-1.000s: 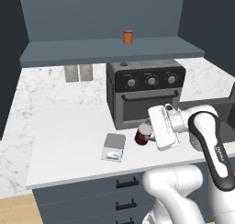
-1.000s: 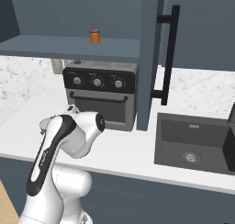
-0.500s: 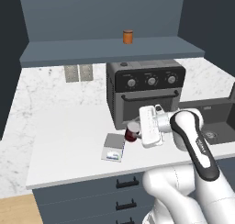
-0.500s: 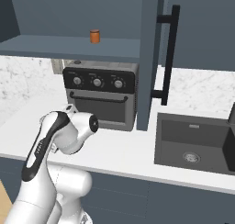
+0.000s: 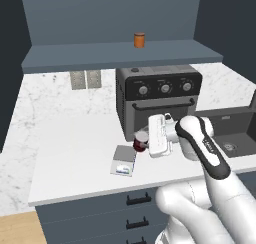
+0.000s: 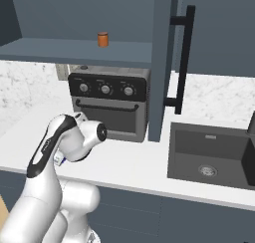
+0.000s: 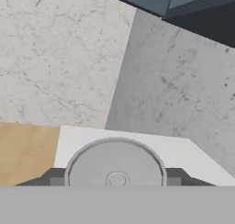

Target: Pick the canned food and place it on the digital scale for weighing, and close the cabinet.

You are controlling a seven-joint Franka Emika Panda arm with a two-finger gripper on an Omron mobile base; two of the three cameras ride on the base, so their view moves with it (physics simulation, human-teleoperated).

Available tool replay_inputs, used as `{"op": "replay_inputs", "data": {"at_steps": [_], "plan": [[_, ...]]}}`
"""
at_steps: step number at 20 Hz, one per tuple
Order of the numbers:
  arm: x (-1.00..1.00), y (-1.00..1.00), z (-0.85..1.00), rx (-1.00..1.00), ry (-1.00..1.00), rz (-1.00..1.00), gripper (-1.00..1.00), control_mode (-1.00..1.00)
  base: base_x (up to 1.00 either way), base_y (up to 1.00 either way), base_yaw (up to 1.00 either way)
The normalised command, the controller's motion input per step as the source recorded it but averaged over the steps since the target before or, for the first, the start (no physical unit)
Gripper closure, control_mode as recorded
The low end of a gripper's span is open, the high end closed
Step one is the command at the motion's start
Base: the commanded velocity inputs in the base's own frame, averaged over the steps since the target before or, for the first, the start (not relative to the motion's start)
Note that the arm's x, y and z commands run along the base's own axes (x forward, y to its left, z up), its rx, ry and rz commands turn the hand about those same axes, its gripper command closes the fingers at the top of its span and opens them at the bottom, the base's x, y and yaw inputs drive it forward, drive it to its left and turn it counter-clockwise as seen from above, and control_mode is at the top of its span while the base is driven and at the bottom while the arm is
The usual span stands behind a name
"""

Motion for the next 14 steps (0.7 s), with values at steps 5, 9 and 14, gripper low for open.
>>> {"op": "replay_inputs", "data": {"at_steps": [5, 9, 14], "plan": [[0.3, 0.0, -0.33, 0.0, 0.01, 0.07, 1.0, -1.0, 0.0, 0.0, 0.0], [0.25, 0.03, -0.44, 0.0, 0.06, 0.07, 1.0, -1.0, 0.0, 0.0, 0.0], [0.36, 0.23, -0.41, 0.0, 0.04, 0.02, 1.0, -1.0, 0.0, 0.0, 0.0]]}}
